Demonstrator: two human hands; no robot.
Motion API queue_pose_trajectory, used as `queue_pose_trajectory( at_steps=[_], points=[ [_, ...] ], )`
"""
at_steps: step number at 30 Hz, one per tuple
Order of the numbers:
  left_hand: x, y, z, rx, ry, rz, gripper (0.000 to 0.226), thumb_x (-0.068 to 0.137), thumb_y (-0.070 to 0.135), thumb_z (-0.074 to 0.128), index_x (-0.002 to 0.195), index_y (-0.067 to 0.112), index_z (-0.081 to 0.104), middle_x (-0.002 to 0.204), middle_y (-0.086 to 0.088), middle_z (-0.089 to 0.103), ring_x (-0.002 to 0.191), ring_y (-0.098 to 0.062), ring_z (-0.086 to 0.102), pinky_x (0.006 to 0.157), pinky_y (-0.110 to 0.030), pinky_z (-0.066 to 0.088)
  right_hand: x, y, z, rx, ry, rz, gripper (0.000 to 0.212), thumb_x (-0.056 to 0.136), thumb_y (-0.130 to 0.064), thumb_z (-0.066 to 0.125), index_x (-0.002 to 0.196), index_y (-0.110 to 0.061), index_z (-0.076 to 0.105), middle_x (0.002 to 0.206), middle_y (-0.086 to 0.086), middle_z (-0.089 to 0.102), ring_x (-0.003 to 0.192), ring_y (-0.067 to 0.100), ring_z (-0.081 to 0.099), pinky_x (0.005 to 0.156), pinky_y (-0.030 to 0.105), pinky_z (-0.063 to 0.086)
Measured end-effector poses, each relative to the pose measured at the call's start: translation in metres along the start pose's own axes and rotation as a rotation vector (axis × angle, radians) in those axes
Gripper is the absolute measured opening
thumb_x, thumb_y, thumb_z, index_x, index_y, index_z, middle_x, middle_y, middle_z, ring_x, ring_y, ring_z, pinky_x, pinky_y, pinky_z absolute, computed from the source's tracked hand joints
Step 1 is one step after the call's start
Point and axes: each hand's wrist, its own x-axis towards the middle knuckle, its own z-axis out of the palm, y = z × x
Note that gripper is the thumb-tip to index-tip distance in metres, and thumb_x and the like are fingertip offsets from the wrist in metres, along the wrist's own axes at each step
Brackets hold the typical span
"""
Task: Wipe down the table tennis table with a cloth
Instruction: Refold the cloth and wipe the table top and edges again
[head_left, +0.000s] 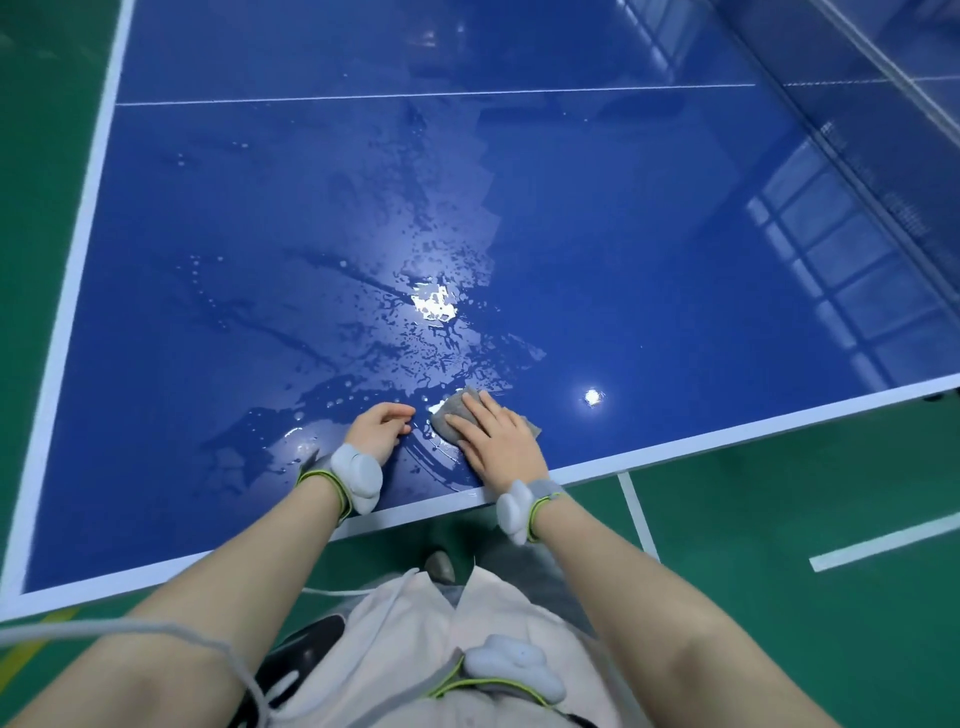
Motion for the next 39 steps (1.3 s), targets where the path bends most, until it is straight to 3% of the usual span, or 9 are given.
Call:
queue_pose_trajectory(
  at_steps=[3,8,12,17,25,27,31,36,39],
  points=[
    [0.001,0.000,-0.001,0.012,0.000,-0.003,0.028,0.092,-0.004,0.037,0.107,0.003,0.061,0.096,-0.009,0.057,0.077,-0.013,0.054,0.065,-0.013,0.040,0.003,0.030,-0.010,0.080,0.029,0.186,0.036,0.087,-0.027,0.050,0.116,-0.016,0.067,0.136,0.015,0.053,0.125,0.037,0.050,0.095,0.047,0.045],
    [0.008,-0.002,0.003,0.025,0.093,-0.044,0.029,0.091,-0.002,0.039,0.083,0.012,0.063,0.081,-0.002,0.060,0.068,-0.014,0.053,0.062,-0.020,0.040,0.011,0.029,-0.019,0.054,-0.031,0.442,0.048,0.103,-0.036,0.025,0.151,-0.030,0.019,0.160,0.010,-0.001,0.147,0.028,-0.003,0.117,0.039,0.004],
    [0.008,0.005,0.011,0.075,0.119,-0.028,0.020,0.091,0.001,0.045,0.090,0.014,0.061,0.086,-0.004,0.059,0.063,-0.013,0.051,0.059,-0.018,0.038,0.021,0.007,-0.015,0.028,-0.148,0.210,0.063,0.090,-0.045,0.010,0.145,-0.028,0.036,0.156,0.015,0.019,0.143,0.039,0.014,0.115,0.050,0.017],
    [0.015,0.014,0.007,-0.015,0.158,-0.047,0.019,0.092,0.000,0.045,0.097,0.009,0.061,0.091,-0.008,0.059,0.064,-0.012,0.051,0.063,-0.017,0.039,0.043,0.028,-0.024,-0.024,-0.160,-0.075,0.045,0.089,-0.037,0.033,0.121,-0.031,0.065,0.132,0.011,0.057,0.119,0.034,0.056,0.095,0.045,0.044],
    [0.028,0.028,0.007,-0.048,0.245,-0.083,0.026,0.092,-0.002,0.041,0.107,0.002,0.062,0.106,-0.009,0.062,0.080,-0.020,0.053,0.080,-0.025,0.039,0.066,0.072,-0.037,0.045,-0.054,0.330,0.047,0.104,-0.034,0.024,0.150,-0.037,0.015,0.160,0.006,-0.008,0.146,0.025,-0.010,0.117,0.038,-0.004],
    [0.030,0.029,0.010,-0.048,0.277,-0.091,0.025,0.091,-0.001,0.043,0.104,0.005,0.064,0.108,-0.008,0.064,0.080,-0.021,0.053,0.081,-0.025,0.040,0.073,0.055,-0.034,0.052,-0.085,0.308,0.046,0.103,-0.034,0.023,0.149,-0.036,0.020,0.160,0.010,-0.002,0.147,0.030,-0.004,0.118,0.042,0.002],
    [0.035,0.036,0.014,-0.050,0.273,-0.089,0.022,0.091,0.000,0.046,0.102,0.007,0.064,0.111,-0.010,0.065,0.087,-0.027,0.059,0.088,-0.030,0.043,0.080,0.024,-0.026,0.027,-0.169,0.036,0.047,0.087,-0.036,0.032,0.121,-0.034,0.064,0.136,0.012,0.054,0.124,0.036,0.052,0.094,0.050,0.046],
    [0.041,0.042,0.015,-0.052,0.275,-0.089,0.020,0.091,0.003,0.047,0.099,0.012,0.063,0.110,-0.010,0.065,0.088,-0.027,0.059,0.089,-0.032,0.044,0.090,0.058,-0.027,-0.013,-0.127,-0.266,0.043,0.090,-0.033,0.035,0.122,-0.031,0.064,0.138,0.012,0.052,0.126,0.036,0.050,0.098,0.051,0.042],
    [0.042,0.042,0.014,-0.064,0.280,-0.098,0.023,0.091,0.001,0.044,0.101,0.009,0.063,0.107,-0.010,0.065,0.079,-0.020,0.055,0.082,-0.027,0.043,0.100,0.074,-0.041,0.074,-0.105,-0.022,0.042,0.099,-0.030,0.033,0.138,-0.031,0.047,0.155,0.011,0.024,0.144,0.032,0.020,0.115,0.046,0.017]
  ],
)
